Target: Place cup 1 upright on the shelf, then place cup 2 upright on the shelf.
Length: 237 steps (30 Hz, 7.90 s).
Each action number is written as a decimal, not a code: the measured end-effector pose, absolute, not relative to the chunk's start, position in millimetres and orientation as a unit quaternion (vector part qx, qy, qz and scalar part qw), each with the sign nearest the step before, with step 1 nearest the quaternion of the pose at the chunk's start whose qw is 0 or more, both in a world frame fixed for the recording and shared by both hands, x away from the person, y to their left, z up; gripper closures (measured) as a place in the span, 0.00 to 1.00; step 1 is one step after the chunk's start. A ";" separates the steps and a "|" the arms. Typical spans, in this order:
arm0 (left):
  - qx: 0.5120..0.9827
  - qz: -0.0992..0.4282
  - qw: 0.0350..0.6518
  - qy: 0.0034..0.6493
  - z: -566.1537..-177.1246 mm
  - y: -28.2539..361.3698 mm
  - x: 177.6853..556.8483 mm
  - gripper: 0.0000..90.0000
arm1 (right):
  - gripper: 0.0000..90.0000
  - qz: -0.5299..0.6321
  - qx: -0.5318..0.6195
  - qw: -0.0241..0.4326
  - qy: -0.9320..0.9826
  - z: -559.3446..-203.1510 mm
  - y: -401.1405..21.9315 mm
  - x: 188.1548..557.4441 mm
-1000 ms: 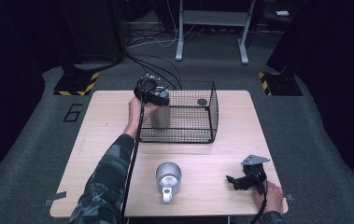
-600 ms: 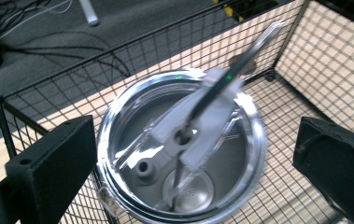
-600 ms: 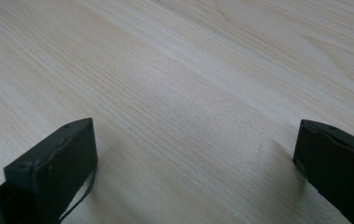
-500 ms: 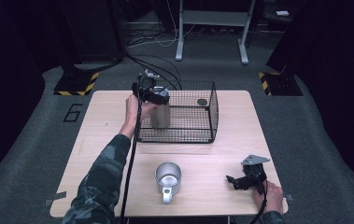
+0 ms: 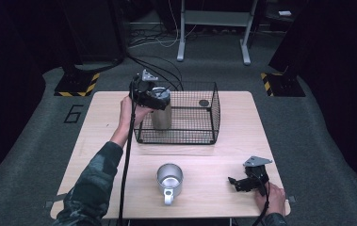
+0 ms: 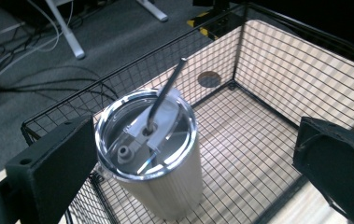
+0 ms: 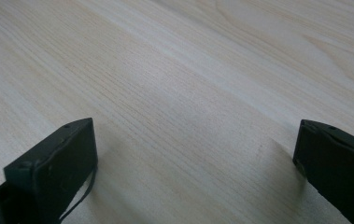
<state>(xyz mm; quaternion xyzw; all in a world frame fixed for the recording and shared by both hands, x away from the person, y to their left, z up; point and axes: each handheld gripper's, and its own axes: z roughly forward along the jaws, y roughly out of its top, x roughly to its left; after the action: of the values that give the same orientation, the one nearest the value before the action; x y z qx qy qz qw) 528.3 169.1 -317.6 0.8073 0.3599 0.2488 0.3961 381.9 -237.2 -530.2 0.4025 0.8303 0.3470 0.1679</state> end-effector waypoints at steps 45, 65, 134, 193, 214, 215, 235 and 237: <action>0.799 0.222 0.320 0.459 -486.2 299.2 415.8 0.00 | 0.00 0.344 0.417 0.174 0.823 -529.9 -235.2 379.8; 0.773 0.214 0.326 0.501 -530.7 328.1 431.0 0.00 | 0.14 0.349 0.460 0.189 0.794 -526.0 -238.6 376.8; 0.774 0.210 0.334 0.495 -531.7 324.3 440.5 0.00 | 0.02 0.396 0.271 0.083 0.873 -438.0 -16.7 346.1; 0.774 0.216 0.334 0.492 -531.8 324.5 441.7 0.00 | 0.06 0.392 0.294 0.109 0.865 -424.7 -43.2 367.3; 0.774 0.216 0.334 0.492 -531.8 324.6 441.7 0.00 | 0.06 0.386 0.313 0.125 0.859 -403.5 -63.2 388.6; 0.775 0.216 0.334 0.492 -531.8 324.6 441.8 0.00 | 0.06 0.388 0.314 0.127 0.857 -402.9 -63.7 389.3; 0.775 0.216 0.333 0.491 -531.6 324.8 441.7 0.00 | 0.06 0.382 0.316 0.140 0.857 -380.7 -76.2 408.0; 0.775 0.216 0.334 0.492 -531.7 324.6 441.7 0.00 | 0.06 0.384 0.317 0.142 0.856 -378.9 -77.2 410.6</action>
<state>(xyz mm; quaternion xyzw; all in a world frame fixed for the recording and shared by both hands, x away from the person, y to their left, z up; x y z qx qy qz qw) 441.7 324.6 -531.7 0.7747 0.4919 0.2158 0.3338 410.6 -77.2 -378.9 0.3167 0.8556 0.3839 0.1422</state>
